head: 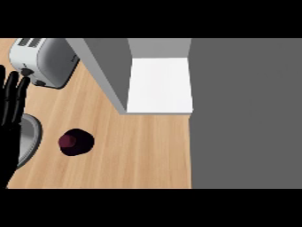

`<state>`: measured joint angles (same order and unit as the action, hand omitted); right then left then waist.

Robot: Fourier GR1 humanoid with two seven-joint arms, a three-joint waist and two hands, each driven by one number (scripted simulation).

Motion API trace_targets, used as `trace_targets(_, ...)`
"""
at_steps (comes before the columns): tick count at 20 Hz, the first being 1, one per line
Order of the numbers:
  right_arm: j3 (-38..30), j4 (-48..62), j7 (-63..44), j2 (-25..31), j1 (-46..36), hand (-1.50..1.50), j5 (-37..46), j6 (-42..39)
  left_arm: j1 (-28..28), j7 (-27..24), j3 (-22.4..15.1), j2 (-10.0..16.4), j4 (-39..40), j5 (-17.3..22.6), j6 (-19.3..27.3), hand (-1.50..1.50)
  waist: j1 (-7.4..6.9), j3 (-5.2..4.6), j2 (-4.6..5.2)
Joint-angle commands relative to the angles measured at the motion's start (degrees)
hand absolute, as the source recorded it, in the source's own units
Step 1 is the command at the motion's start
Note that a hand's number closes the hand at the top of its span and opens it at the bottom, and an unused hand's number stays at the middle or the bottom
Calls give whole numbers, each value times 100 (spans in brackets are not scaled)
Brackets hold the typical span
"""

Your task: Pick up the wine, place it into the cabinet and close the cabinet

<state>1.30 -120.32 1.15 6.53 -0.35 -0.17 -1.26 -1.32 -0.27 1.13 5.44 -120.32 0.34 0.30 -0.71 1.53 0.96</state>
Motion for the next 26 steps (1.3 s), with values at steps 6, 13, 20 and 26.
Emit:
trace_targets(6,-181,-719,252,221,965,-150,-365,-496,1178,-1103,-897,-351,-704,-1357,285,-150,77,-151,-117)
trace_targets(13,685,-1766,-1463,327,1621,-150,-1657,-1001,1518,550,-1507,-539,-1244,-45,913,-150,88,-153,-120)
trace_targets(20,596,-2890,-2296,458,1859,-150,-1975,-773,2128,1213,-2702,-542,-2332,-985,1406,-150,100,-150,-129)
trace_targets(26,817,-3033,-2434,353,1940,-150,-1966,-644,1857,1647,-2758,-497,-2540,-1245,1637,-150,113,-151,-123)
